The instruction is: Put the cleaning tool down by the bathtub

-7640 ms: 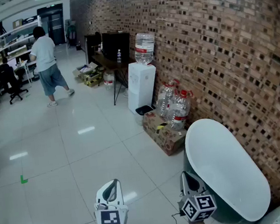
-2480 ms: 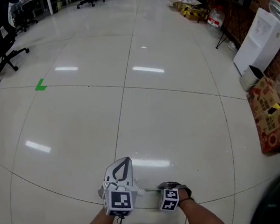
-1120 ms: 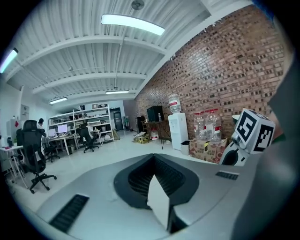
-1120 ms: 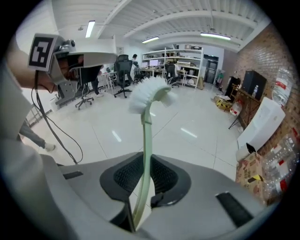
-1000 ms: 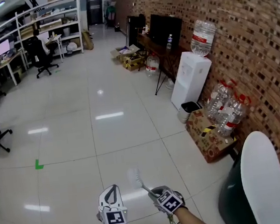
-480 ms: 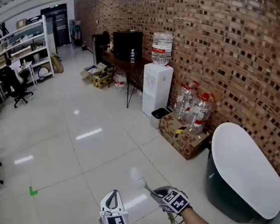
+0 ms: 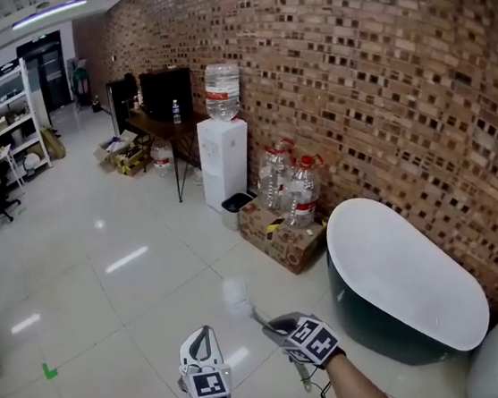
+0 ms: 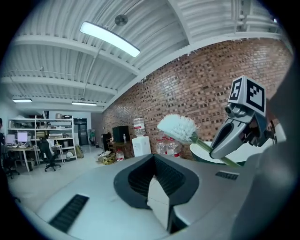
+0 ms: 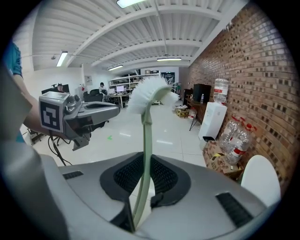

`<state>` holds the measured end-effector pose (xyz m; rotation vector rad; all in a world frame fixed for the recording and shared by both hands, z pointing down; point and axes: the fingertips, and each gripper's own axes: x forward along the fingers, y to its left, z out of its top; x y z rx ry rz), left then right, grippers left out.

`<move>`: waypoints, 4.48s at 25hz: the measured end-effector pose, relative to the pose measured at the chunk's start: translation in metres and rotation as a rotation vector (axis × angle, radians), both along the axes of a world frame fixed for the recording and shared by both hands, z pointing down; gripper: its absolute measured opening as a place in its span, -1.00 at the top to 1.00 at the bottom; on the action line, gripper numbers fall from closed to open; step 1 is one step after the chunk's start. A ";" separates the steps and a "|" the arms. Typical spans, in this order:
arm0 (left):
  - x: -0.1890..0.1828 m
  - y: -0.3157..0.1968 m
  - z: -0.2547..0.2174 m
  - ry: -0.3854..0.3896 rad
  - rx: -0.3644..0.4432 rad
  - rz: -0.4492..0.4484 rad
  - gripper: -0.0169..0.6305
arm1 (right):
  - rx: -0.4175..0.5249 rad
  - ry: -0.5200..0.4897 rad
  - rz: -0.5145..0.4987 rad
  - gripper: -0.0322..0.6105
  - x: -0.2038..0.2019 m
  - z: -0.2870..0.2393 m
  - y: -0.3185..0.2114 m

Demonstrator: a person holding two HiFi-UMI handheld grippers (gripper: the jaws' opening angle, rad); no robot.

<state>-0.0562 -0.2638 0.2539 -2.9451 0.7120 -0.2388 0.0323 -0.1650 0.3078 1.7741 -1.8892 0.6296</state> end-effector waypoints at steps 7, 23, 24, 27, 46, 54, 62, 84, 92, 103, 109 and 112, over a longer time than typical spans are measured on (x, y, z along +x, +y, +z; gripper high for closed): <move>0.069 0.071 -0.016 0.014 0.031 0.027 0.93 | 0.010 0.075 0.015 0.71 0.071 -0.026 0.076; 0.245 0.261 0.008 -0.020 0.013 0.262 0.93 | -0.121 0.203 0.145 0.71 0.226 -0.004 0.272; 0.252 0.270 0.010 -0.026 0.012 0.287 0.93 | -0.130 0.209 0.158 0.71 0.231 -0.002 0.280; 0.269 0.287 0.021 -0.049 0.010 0.348 0.93 | -0.149 0.221 0.206 0.71 0.245 0.002 0.299; 0.327 0.338 0.045 -0.090 -0.030 0.500 0.93 | -0.293 0.316 0.350 0.71 0.296 0.039 0.356; 0.364 0.376 0.070 -0.125 -0.039 0.417 0.93 | -0.285 0.268 0.311 0.71 0.328 0.090 0.397; 0.386 0.394 0.148 -0.170 -0.068 0.450 0.93 | -0.346 0.276 0.287 0.71 0.352 0.181 0.405; 0.466 0.351 0.499 -0.168 -0.076 0.452 0.93 | -0.485 0.353 0.212 0.70 0.416 0.574 0.389; 0.463 0.335 0.623 -0.201 -0.067 0.441 0.93 | -0.530 0.312 0.221 0.70 0.421 0.726 0.383; 0.463 0.332 0.686 -0.181 -0.044 0.483 0.93 | -0.590 0.328 0.255 0.70 0.426 0.844 0.382; 0.451 0.317 0.699 -0.176 -0.048 0.449 0.93 | -0.609 0.356 0.288 0.69 0.434 0.876 0.378; 0.450 0.312 0.701 -0.169 -0.052 0.438 0.93 | -0.606 0.349 0.308 0.68 0.436 0.889 0.376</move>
